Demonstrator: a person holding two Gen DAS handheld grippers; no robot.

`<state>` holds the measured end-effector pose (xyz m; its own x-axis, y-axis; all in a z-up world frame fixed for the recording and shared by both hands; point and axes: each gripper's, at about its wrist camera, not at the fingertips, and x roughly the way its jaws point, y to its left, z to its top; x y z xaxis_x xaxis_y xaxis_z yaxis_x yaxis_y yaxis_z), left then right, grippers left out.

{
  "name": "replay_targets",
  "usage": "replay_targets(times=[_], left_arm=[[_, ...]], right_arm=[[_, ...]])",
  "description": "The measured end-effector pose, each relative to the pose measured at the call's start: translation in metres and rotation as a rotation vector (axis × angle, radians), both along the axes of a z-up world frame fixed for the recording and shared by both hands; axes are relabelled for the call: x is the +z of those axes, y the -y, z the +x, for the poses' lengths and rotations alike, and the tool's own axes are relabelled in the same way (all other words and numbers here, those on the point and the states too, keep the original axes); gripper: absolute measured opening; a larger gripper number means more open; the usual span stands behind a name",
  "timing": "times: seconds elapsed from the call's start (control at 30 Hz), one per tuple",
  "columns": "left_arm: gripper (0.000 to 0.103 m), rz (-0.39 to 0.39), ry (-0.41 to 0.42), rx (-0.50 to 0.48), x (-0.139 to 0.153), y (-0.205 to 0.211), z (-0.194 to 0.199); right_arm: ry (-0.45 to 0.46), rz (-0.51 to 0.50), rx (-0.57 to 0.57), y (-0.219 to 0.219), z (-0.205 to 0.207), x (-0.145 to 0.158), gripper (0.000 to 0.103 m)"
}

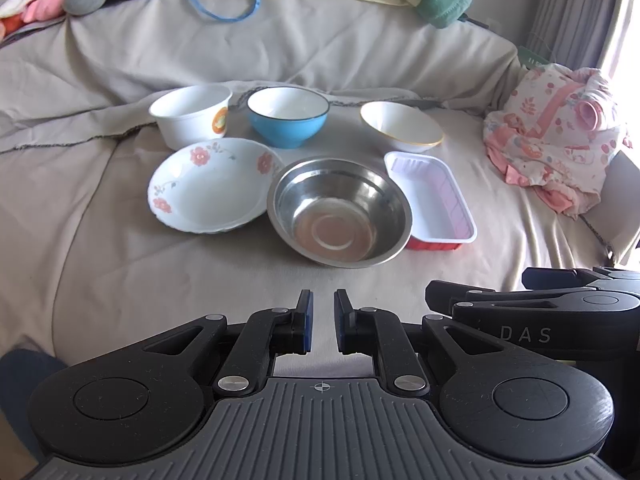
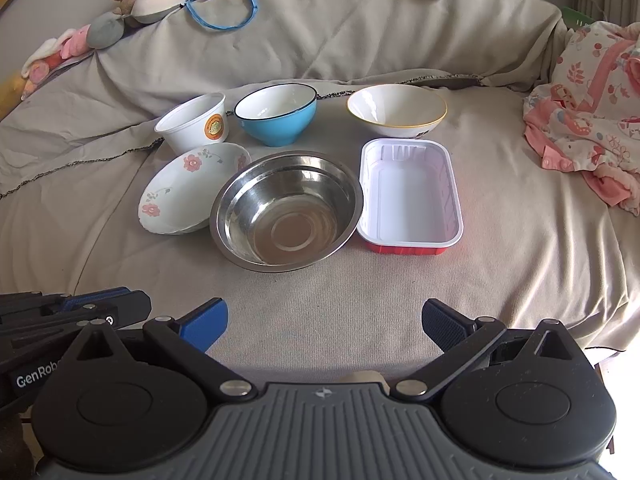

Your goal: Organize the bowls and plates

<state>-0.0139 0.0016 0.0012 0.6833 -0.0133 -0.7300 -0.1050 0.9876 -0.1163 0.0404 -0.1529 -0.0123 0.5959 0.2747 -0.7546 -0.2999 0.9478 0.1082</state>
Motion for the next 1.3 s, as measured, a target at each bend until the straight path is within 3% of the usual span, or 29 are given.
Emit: replay_targets(times=[0.8, 1.17, 1.3], left_arm=[[0.014, 0.0, -0.002, 0.002, 0.0, 0.0, 0.0], [0.014, 0.024, -0.013, -0.002, -0.001, 0.003, 0.009], [0.014, -0.089, 0.044, -0.082, 0.003, -0.001, 0.043]], right_arm=[[0.005, 0.005, 0.002, -0.002, -0.002, 0.004, 0.103], [0.008, 0.053, 0.027, 0.005, 0.001, 0.0, 0.103], [0.108, 0.118, 0.063, 0.018, 0.017, 0.008, 0.103]])
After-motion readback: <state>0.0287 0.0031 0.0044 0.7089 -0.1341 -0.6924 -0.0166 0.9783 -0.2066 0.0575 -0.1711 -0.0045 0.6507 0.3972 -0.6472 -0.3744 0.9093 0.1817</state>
